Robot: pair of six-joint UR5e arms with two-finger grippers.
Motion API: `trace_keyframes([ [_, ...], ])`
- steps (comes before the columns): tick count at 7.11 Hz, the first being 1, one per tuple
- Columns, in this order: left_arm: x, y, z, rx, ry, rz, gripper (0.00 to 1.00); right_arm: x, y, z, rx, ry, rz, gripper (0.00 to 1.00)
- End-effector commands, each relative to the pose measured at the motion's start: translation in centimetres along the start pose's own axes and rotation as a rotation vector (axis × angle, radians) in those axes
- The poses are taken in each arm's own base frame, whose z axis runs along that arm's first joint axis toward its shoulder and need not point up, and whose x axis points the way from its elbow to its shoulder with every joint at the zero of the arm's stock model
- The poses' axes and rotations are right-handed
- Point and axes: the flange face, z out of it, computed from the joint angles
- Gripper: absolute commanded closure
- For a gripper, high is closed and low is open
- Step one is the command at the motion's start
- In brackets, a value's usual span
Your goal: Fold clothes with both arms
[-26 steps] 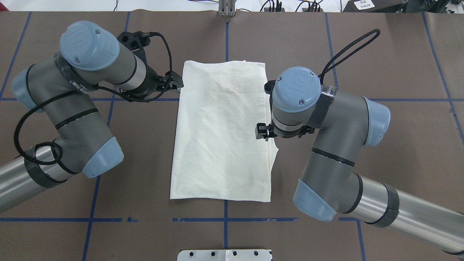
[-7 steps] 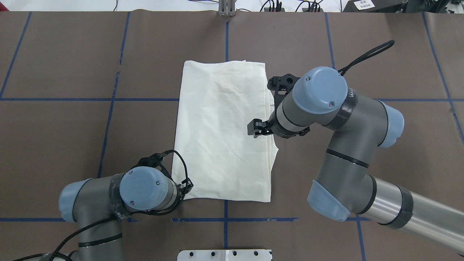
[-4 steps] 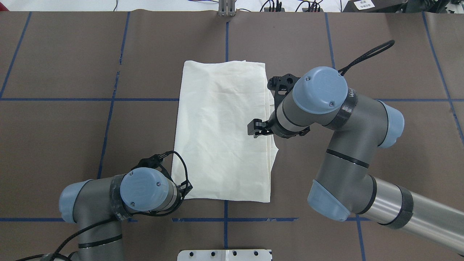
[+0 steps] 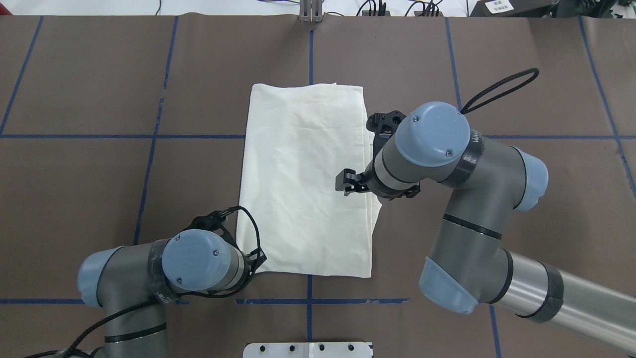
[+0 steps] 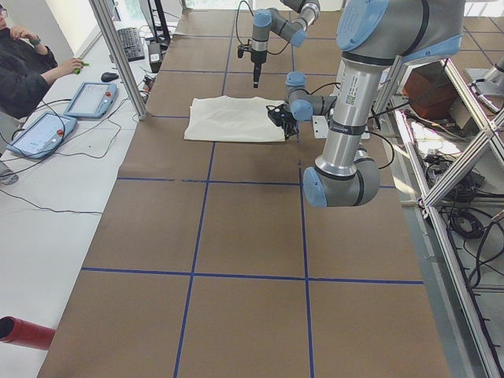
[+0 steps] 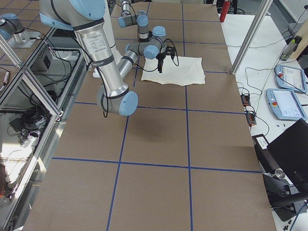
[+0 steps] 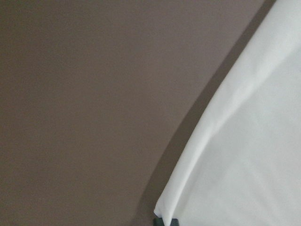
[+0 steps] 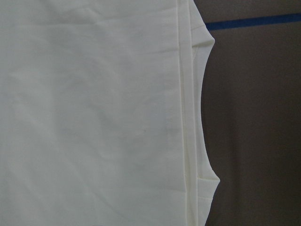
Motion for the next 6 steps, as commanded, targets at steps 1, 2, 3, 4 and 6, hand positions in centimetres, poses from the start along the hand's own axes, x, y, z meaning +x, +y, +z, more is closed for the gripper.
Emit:
trace_keyframes([
  [1,0.2,0.7,-1.1,-0.019,0.019,0.009,1.00,-0.1,4.8,3.3,0.001,0.039,0.133,0.00],
  [2,0.3,0.8,-1.1,-0.020,0.020,0.010,1.00,-0.7,7.8,5.2,0.039,0.059,0.125,0.00],
  [3,0.3,0.8,-1.1,-0.021,0.019,0.010,1.00,-0.3,9.5,6.6,0.055,0.069,0.104,0.00],
  [4,0.4,0.8,-1.2,-0.022,0.022,0.010,1.00,0.4,9.8,7.3,0.051,0.079,0.098,0.00],
  [6,0.5,0.9,-1.3,-0.024,0.025,0.011,1.00,1.2,10.1,9.3,0.044,0.095,0.094,0.00],
])
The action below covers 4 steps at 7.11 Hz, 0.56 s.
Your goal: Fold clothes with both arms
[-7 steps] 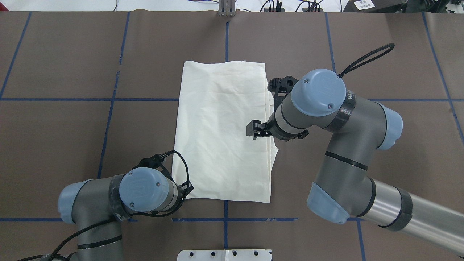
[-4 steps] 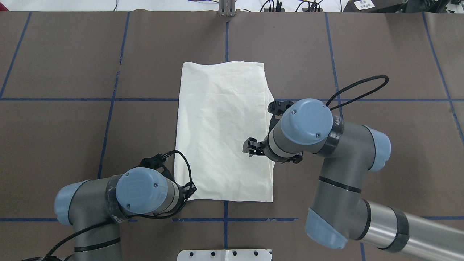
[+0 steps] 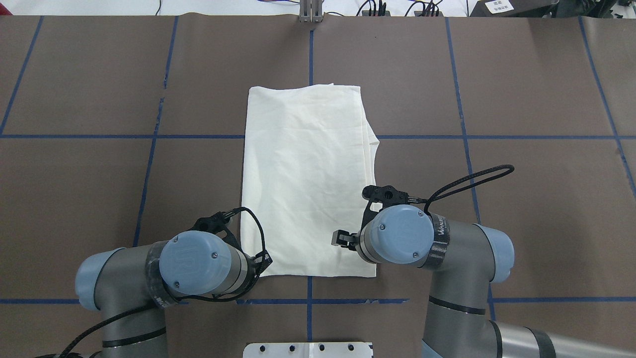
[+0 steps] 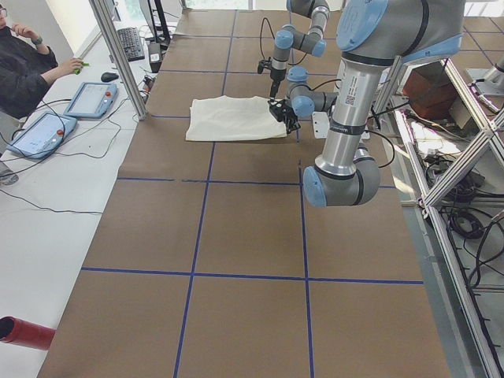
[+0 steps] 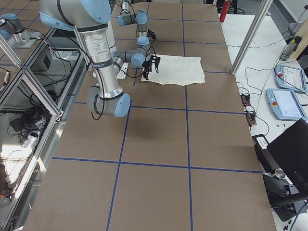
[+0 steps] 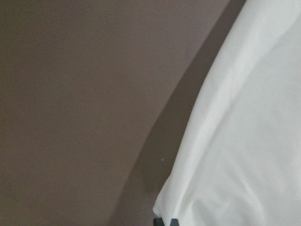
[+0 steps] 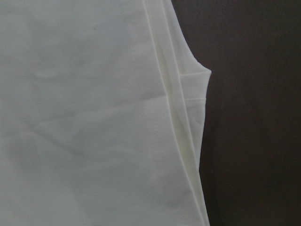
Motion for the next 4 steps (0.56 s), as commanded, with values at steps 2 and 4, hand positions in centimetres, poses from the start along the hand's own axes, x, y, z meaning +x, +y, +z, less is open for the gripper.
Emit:
trace_keyframes([
  [2,0.1,0.0,0.0,0.000,0.001,0.000,1.00,0.4,0.5,1.7,-0.005,0.020,-0.002,0.00],
  [4,0.0,0.1,0.0,-0.001,0.000,0.001,1.00,0.3,0.6,2.2,-0.007,0.028,-0.003,0.00],
])
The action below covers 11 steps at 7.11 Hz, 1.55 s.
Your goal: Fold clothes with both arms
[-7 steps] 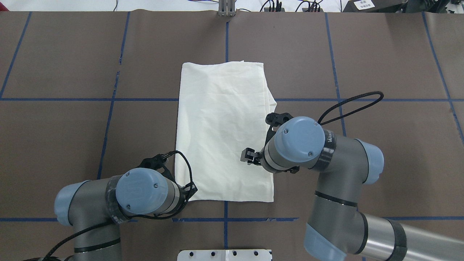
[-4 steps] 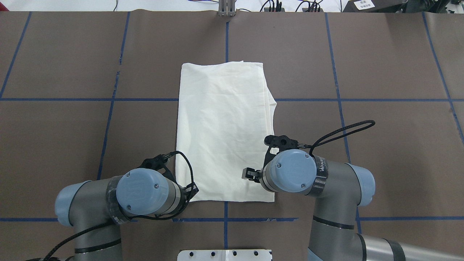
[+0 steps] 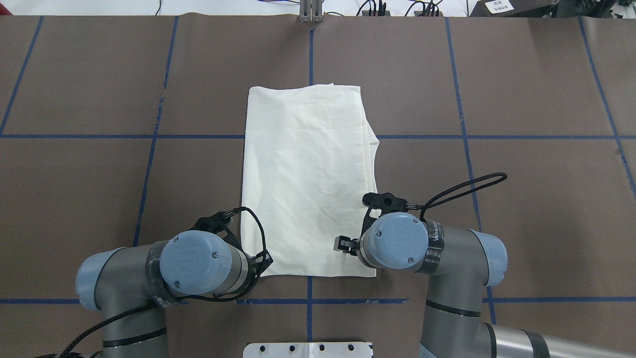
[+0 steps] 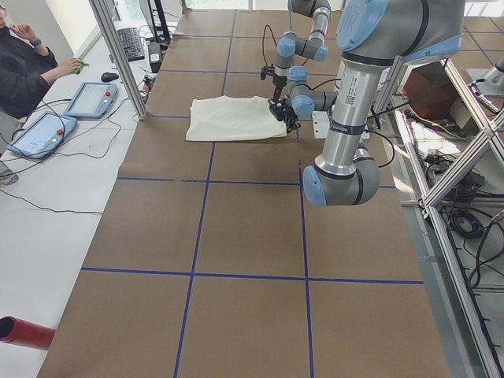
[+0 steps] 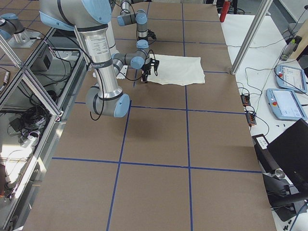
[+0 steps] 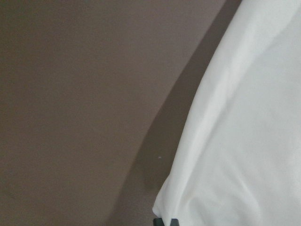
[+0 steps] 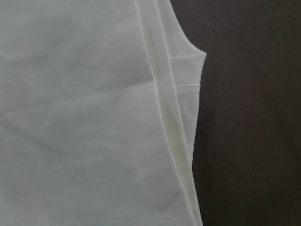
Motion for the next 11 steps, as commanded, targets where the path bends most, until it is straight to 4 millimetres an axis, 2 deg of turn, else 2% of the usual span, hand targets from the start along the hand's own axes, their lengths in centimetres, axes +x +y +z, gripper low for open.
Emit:
trace_keyframes([
  [1,0.0,0.0,0.0,0.000,-0.001,0.000,1.00,-0.1,0.1,0.2,-0.003,0.002,-0.001,0.01],
  [5,-0.1,0.0,0.1,0.000,-0.001,0.000,1.00,-0.3,0.1,0.0,-0.003,-0.003,-0.004,0.54],
  [6,-0.2,0.0,0.1,0.000,-0.002,0.000,1.00,-0.4,0.2,-0.1,-0.006,-0.004,-0.004,0.79],
  [7,-0.2,-0.1,0.1,0.002,-0.003,-0.001,1.00,-0.5,0.0,-0.2,-0.007,-0.007,-0.006,0.96],
  [8,-0.1,-0.1,0.1,0.001,-0.002,-0.001,1.00,-0.6,-0.2,-0.6,-0.006,-0.014,-0.003,1.00],
  [11,-0.2,0.0,0.1,0.000,-0.002,0.000,1.00,-1.3,-0.8,-1.4,-0.015,-0.032,0.004,1.00],
])
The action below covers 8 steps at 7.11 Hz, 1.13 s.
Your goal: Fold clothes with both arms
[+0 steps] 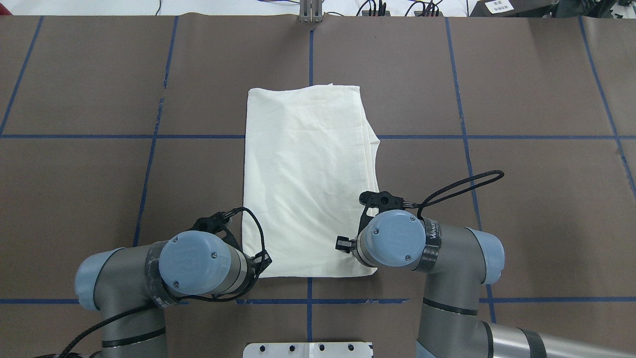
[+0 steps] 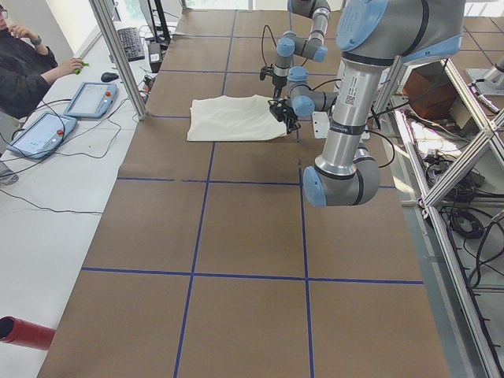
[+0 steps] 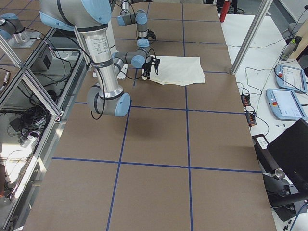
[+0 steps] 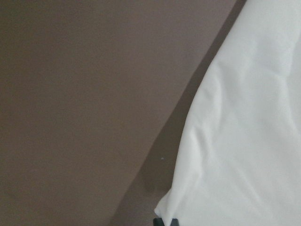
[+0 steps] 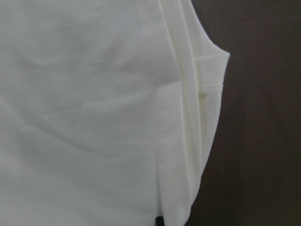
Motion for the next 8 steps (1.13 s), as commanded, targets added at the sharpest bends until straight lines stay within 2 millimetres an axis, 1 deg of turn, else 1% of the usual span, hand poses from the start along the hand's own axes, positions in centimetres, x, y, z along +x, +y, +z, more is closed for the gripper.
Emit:
trace_keyframes([
  [1,0.0,0.1,0.0,-0.001,0.000,0.001,1.00,-0.3,-0.3,-0.7,-0.012,-0.013,0.006,1.00],
  [2,-0.1,0.1,-0.4,-0.001,0.008,0.002,1.00,-0.3,-0.4,-1.6,-0.011,-0.030,0.008,1.00],
  [3,-0.7,2.6,-2.0,-0.037,0.029,0.033,1.00,0.1,-0.1,-3.0,-0.025,-0.053,0.004,1.00],
  [4,-1.6,4.9,-3.5,-0.062,0.008,0.059,1.00,0.3,0.6,-4.0,-0.089,-0.070,0.002,1.00],
  [5,-2.7,7.3,-5.2,-0.091,-0.013,0.088,1.00,0.6,1.3,-5.6,-0.124,-0.096,-0.007,1.00],
  [6,-3.1,8.5,-6.6,-0.114,-0.004,0.104,1.00,1.1,2.5,-6.9,-0.162,-0.117,-0.020,1.00],
  [7,-3.3,9.0,-7.0,-0.123,-0.002,0.110,1.00,2.5,3.5,-7.4,-0.180,-0.116,-0.031,1.00],
  [8,-3.0,8.2,-7.4,-0.114,0.007,0.102,1.00,2.6,3.7,-7.2,-0.184,-0.113,-0.035,1.00],
])
